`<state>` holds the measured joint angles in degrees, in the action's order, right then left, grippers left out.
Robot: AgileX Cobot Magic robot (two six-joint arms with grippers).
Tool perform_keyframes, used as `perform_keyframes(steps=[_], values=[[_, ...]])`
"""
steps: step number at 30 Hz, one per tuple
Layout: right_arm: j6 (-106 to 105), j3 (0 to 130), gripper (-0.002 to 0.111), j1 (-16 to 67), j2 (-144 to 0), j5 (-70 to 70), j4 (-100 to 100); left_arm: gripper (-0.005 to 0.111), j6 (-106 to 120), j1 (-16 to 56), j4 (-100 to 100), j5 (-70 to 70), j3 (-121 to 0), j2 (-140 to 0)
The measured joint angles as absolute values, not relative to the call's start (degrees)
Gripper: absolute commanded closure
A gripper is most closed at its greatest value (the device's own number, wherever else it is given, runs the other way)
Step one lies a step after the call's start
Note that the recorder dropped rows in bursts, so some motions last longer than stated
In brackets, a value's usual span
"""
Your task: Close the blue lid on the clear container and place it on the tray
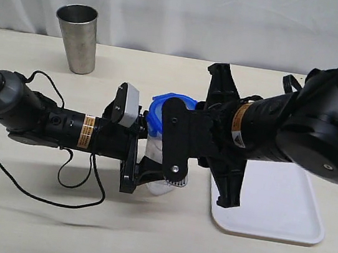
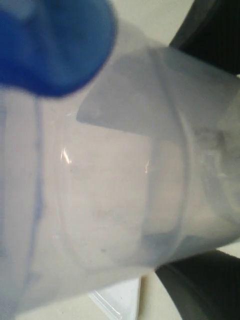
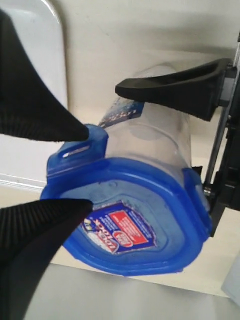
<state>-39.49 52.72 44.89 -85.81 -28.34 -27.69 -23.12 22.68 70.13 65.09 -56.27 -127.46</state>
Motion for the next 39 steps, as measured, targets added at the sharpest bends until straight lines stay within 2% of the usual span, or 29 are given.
perform_keyframes(steps=[16,27,39], values=[[-33.8,52.8,0.083,44.9,-88.3,-23.3,-29.8,0.107,-23.7,22.0,68.4,64.2,-56.3,-127.5],[-30.1,51.3,0.093,44.8,-88.3,-19.4,-30.7,0.107,-23.7,21.9,67.9,64.2,-56.3,-127.5],[-22.2,50.9,0.097,44.8,-88.9,-17.0,-33.1,0.107,-23.7,21.9,67.0,64.1,-56.3,-127.5]])
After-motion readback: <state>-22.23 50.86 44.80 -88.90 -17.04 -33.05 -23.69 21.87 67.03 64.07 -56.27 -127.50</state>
